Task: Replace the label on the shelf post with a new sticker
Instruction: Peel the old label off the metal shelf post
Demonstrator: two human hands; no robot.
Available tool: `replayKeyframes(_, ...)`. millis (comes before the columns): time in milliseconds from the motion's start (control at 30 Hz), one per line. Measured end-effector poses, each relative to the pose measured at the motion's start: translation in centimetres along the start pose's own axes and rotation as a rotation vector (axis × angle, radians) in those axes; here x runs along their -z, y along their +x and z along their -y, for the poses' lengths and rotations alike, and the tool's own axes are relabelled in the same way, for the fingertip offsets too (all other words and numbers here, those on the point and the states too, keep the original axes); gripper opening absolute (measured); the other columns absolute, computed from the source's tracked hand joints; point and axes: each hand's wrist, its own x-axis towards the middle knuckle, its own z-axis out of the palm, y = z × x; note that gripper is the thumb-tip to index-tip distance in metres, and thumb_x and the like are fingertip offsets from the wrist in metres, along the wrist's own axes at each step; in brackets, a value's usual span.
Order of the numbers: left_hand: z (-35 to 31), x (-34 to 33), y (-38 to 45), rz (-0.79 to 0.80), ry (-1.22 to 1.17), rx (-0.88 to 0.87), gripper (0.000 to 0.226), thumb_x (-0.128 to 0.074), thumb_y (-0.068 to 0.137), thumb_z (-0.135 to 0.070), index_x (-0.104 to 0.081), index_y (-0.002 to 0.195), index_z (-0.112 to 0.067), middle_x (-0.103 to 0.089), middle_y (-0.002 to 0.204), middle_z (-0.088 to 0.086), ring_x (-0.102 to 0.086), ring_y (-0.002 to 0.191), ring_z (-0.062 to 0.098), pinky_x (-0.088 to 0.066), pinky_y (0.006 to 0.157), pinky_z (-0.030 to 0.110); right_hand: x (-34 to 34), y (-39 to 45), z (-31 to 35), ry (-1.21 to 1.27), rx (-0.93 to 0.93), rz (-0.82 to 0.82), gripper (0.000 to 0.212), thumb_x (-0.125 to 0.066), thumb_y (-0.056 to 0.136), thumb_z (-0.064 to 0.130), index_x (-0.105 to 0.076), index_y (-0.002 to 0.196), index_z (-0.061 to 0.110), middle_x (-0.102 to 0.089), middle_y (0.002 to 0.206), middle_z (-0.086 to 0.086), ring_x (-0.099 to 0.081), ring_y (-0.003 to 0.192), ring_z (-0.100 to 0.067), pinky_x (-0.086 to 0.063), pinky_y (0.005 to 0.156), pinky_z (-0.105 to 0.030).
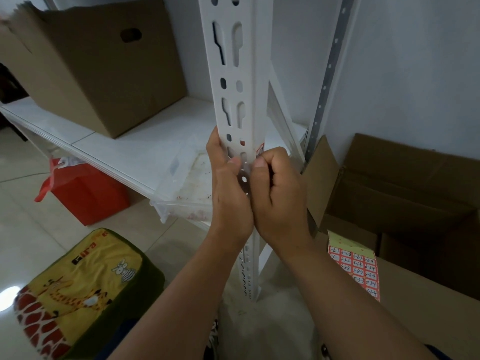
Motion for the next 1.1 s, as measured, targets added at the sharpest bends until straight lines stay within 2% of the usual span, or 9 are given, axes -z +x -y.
replayKeyframes(67, -0.1, -0.2, 0.0, -0.002, -0.007, 0.017, 0.058, -0.027, 0.087, -0.020, -0.028, 0.143, -0.004, -0.047, 0.130, 0.027, -0.056, 0.099, 0.016, -0.050, 0.073, 0.022, 0.0, 0.0, 0.0, 0.005, -0.008, -0.006, 0.031, -0.038, 0.094, 0.028, -0.052, 0.081, 0.005, -0.059, 0.072, -0.006, -0.058, 0.064, -0.017, -0.047, 0.049, -0.036)
replayKeyframes(200, -0.2, -0.3, 0.0, 0.001, 0.010, 0.016, 0.059, -0.027, 0.086, -0.021, -0.027, 0.142, -0.002, -0.044, 0.129, 0.033, -0.054, 0.095, 0.017, -0.050, 0.068, 0.022, 0.0, 0.0, 0.1, 0.047, -0.038, -0.010, 0.031, -0.039, 0.093, 0.029, -0.052, 0.081, 0.004, -0.058, 0.071, -0.004, -0.058, 0.067, -0.016, -0.048, 0.050, -0.032)
replayKeyframes(300, -0.2, -0.4, 0.0, -0.004, -0.001, 0.007, 0.059, -0.027, 0.086, -0.021, -0.027, 0.142, -0.002, -0.045, 0.127, 0.031, -0.056, 0.093, 0.013, -0.050, 0.067, 0.020, 0.0, 0.1, 0.1, 0.071, -0.056, -0.015, 0.031, -0.039, 0.093, 0.029, -0.052, 0.079, 0.005, -0.055, 0.070, 0.000, -0.058, 0.067, -0.015, -0.048, 0.050, -0.030)
replayKeyframes(567, -0.2, -0.5, -0.1, -0.036, -0.022, 0.000, 0.058, -0.027, 0.086, -0.020, -0.028, 0.143, -0.007, -0.051, 0.126, 0.016, -0.058, 0.099, 0.011, -0.051, 0.075, 0.023, 0.1, 0.2, 0.4, 0.125, -0.144, 0.027, 0.033, -0.041, 0.090, 0.034, -0.052, 0.077, 0.006, -0.059, 0.070, -0.005, -0.060, 0.063, -0.021, -0.049, 0.050, -0.040)
replayKeyframes(733, -0.2, -0.6, -0.2, -0.059, -0.011, -0.002, 0.057, -0.028, 0.086, -0.017, -0.028, 0.142, -0.006, -0.046, 0.132, 0.025, -0.056, 0.103, 0.017, -0.051, 0.076, 0.023, 0.2, -0.3, -0.1, 0.146, -0.275, 0.031, 0.026, -0.051, 0.092, 0.024, -0.053, 0.076, 0.004, -0.060, 0.070, -0.002, -0.060, 0.066, -0.019, -0.051, 0.053, -0.041)
replayKeyframes(833, -0.2, -0.6, -0.3, -0.050, -0.014, -0.006, 0.056, -0.026, 0.088, -0.017, -0.026, 0.143, -0.004, -0.049, 0.128, 0.021, -0.060, 0.098, 0.009, -0.052, 0.073, 0.020, 0.3, -0.7, -0.2, 0.208, -0.314, 0.053, 0.026, -0.046, 0.093, 0.025, -0.053, 0.079, 0.005, -0.060, 0.072, 0.004, -0.062, 0.070, -0.011, -0.055, 0.054, -0.030)
replayKeyframes(900, -0.2, -0.5, -0.2, -0.037, -0.012, -0.009, 0.056, -0.027, 0.087, -0.016, -0.028, 0.142, -0.003, -0.056, 0.116, 0.007, -0.062, 0.092, 0.001, -0.052, 0.073, 0.018, 0.4, -0.7, -0.1, 0.278, -0.337, 0.061, 0.028, -0.043, 0.092, 0.026, -0.054, 0.080, 0.004, -0.056, 0.068, 0.008, -0.058, 0.065, -0.004, -0.048, 0.052, -0.018)
replayKeyframes(967, -0.3, -0.4, 0.0, -0.044, -0.008, 0.000, 0.056, -0.028, 0.086, -0.015, -0.030, 0.141, -0.005, -0.058, 0.106, -0.005, -0.063, 0.087, -0.002, -0.051, 0.070, 0.015, 0.6, -0.6, 0.0, 0.341, -0.357, 0.064, 0.028, -0.044, 0.093, 0.027, -0.055, 0.081, 0.004, -0.054, 0.066, 0.011, -0.054, 0.062, 0.000, -0.043, 0.053, -0.014)
replayKeyframes(1100, -0.6, -0.5, -0.7, -0.136, 0.135, -0.058, 0.054, -0.036, 0.085, -0.020, -0.032, 0.139, -0.017, -0.050, 0.120, -0.002, -0.057, 0.101, 0.000, -0.049, 0.079, 0.020, 1.0, -0.3, 0.4, 0.368, -0.375, 0.090, 0.029, -0.047, 0.093, 0.037, -0.055, 0.081, 0.012, -0.053, 0.065, 0.007, -0.051, 0.060, -0.017, -0.047, 0.055, -0.038)
